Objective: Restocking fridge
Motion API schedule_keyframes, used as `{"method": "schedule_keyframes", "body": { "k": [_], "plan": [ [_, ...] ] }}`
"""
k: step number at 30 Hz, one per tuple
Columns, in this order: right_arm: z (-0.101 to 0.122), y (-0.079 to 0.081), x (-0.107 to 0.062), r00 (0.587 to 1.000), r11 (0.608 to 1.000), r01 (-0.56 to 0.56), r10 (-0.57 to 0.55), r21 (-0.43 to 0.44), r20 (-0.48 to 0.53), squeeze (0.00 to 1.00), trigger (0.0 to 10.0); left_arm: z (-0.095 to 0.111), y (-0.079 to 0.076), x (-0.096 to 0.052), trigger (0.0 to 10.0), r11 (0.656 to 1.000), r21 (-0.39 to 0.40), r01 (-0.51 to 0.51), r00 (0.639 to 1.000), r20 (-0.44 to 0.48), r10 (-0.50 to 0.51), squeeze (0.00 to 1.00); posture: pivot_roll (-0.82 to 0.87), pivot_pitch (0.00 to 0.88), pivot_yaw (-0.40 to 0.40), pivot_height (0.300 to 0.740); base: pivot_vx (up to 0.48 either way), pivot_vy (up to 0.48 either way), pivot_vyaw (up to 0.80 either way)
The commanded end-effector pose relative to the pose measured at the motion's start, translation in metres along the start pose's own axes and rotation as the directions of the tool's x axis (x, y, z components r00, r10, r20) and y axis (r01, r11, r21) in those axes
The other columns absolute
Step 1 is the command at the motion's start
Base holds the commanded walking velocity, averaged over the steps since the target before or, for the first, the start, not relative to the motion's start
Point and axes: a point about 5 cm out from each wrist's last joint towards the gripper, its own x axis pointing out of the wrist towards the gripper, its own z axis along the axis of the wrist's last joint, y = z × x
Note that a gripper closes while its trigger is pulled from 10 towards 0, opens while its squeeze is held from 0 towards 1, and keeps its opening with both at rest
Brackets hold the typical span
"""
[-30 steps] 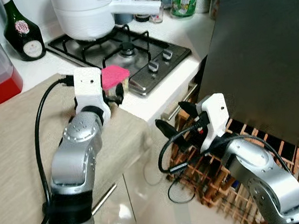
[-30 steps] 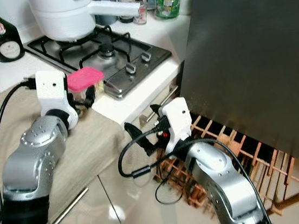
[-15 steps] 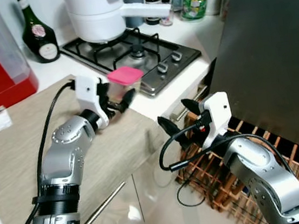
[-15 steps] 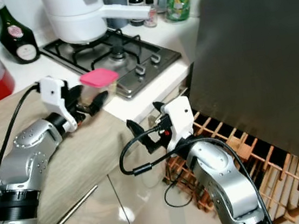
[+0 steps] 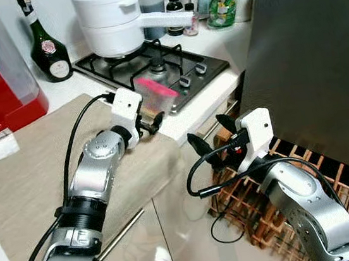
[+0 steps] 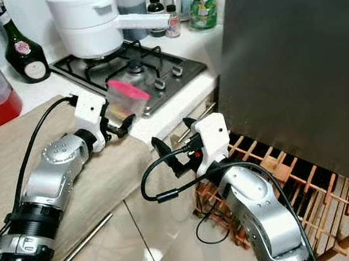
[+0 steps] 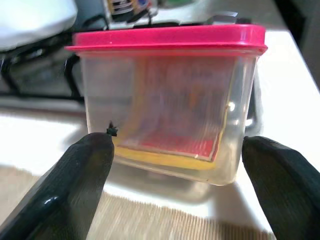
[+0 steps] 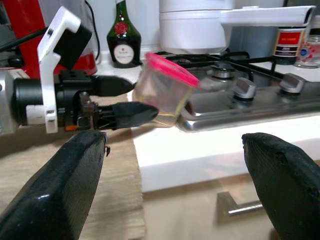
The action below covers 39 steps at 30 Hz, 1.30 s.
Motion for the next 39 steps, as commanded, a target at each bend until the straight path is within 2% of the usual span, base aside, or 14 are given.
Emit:
{"method": "schedule_keyframes", "body": {
  "k": [1, 5, 8, 11, 18, 22, 25, 26, 29, 34, 35, 36, 37, 39],
  "plan": [
    [0.002, 0.000, 0.000, 1.000, 1.000, 0.002, -0.002, -0.004, 0.013, 0.00, 10.0, -0.007, 0.000, -0.001, 10.0, 1.000, -0.008, -0.018, 0.999, -0.031, 0.017, 0.00, -0.10, 0.000, 0.063, 0.740, 0.000, 0.000, 0.00],
    [0.002, -0.002, 0.000, 1.000, 1.000, 0.004, -0.004, -0.009, 0.010, 0.00, 10.0, -0.009, 0.009, -0.004, 10.0, 0.993, -0.021, -0.115, 0.993, -0.016, 0.115, 0.00, -0.09, 0.000, 0.045, 0.740, 0.000, 0.000, 0.00],
    [0.002, -0.003, 0.001, 1.000, 1.000, 0.001, -0.001, -0.016, 0.007, 0.00, 10.0, -0.011, 0.024, -0.008, 10.0, 0.971, -0.010, -0.238, 0.970, -0.049, 0.237, 0.00, -0.09, 0.000, 0.041, 0.740, 0.000, 0.000, 0.00],
    [0.003, -0.003, 0.002, 1.000, 1.000, 0.004, -0.004, -0.018, 0.009, 0.00, 10.0, -0.009, 0.027, -0.012, 10.0, 0.960, 0.001, -0.280, 0.959, -0.045, 0.280, 0.00, -0.09, 0.000, 0.041, 0.740, 0.000, 0.000, 0.00],
    [0.006, -0.007, 0.005, 0.998, 0.998, 0.054, -0.053, -0.021, 0.045, 0.00, 10.0, 0.022, 0.041, -0.030, 10.0, 0.890, -0.034, -0.455, 0.887, 0.077, 0.456, 0.00, -0.08, 0.000, 0.046, 0.740, 0.000, 0.000, 0.00],
    [0.007, -0.008, 0.005, 0.997, 0.998, 0.061, -0.060, -0.020, 0.053, 0.00, 10.0, 0.034, 0.036, -0.037, 10.0, 0.895, -0.078, -0.440, 0.888, 0.106, 0.447, 0.00, -0.07, 0.000, 0.043, 0.740, 0.000, 0.000, 0.00],
    [0.007, -0.008, 0.005, 0.997, 0.998, 0.060, -0.059, -0.018, 0.053, 0.00, 10.0, 0.039, 0.025, -0.043, 10.0, 0.923, -0.083, -0.376, 0.917, 0.106, 0.383, 0.00, -0.06, 0.000, 0.042, 0.740, 0.000, 0.000, 0.00],
    [0.006, -0.009, 0.004, 0.997, 0.998, 0.057, -0.057, -0.017, 0.049, 0.00, 10.0, 0.042, 0.010, -0.050, 10.0, 0.950, -0.101, -0.295, 0.948, 0.092, 0.305, 0.00, -0.06, 0.000, 0.039, 0.740, 0.000, 0.000, 0.00],
    [0.006, -0.010, 0.005, 0.997, 0.998, 0.058, -0.057, -0.018, 0.047, 0.00, 10.0, 0.048, 0.002, -0.058, 10.0, 0.952, -0.122, -0.282, 0.949, 0.111, 0.295, 0.00, -0.05, 0.000, 0.038, 0.740, 0.000, 0.000, 0.00],
    [0.006, -0.018, 0.024, 0.993, 0.993, 0.113, -0.111, -0.036, 0.051, 0.00, 10.0, 0.065, 0.015, -0.063, 10.0, 0.905, -0.197, -0.376, 0.886, 0.208, 0.413, 0.00, -0.04, 0.000, 0.033, 0.740, 0.000, 0.000, 0.00],
    [0.008, -0.021, 0.042, 0.989, 0.990, 0.137, -0.135, -0.035, 0.056, 0.00, 10.0, 0.071, 0.024, -0.068, 10.0, 0.881, -0.192, -0.432, 0.850, 0.240, 0.470, 0.00, -0.03, 0.000, 0.031, 0.740, 0.000, 0.000, 0.00],
    [0.008, -0.021, 0.042, 0.989, 0.990, 0.137, -0.135, -0.035, 0.056, 0.00, 10.0, 0.071, 0.024, -0.068, 10.0, 0.881, -0.192, -0.432, 0.850, 0.240, 0.470, 0.00, -0.03, 0.000, 0.031, 0.740, 0.000, 0.000, 0.00],
    [0.010, -0.021, 0.057, 0.988, 0.989, 0.143, -0.142, -0.028, 0.056, 0.00, 10.0, 0.076, 0.030, -0.073, 10.0, 0.865, -0.170, -0.473, 0.823, 0.266, 0.502, 0.00, -0.02, 0.000, 0.028, 0.740, 0.000, 0.000, 0.00],
    [0.011, -0.021, 0.062, 0.988, 0.989, 0.144, -0.142, -0.028, 0.062, 0.00, 10.0, 0.077, 0.032, -0.075, 10.0, 0.857, -0.164, -0.489, 0.813, 0.270, 0.515, 0.00, 0.00, 0.000, 0.020, 0.740, 0.000, 0.000, 0.00]
  ]
}}
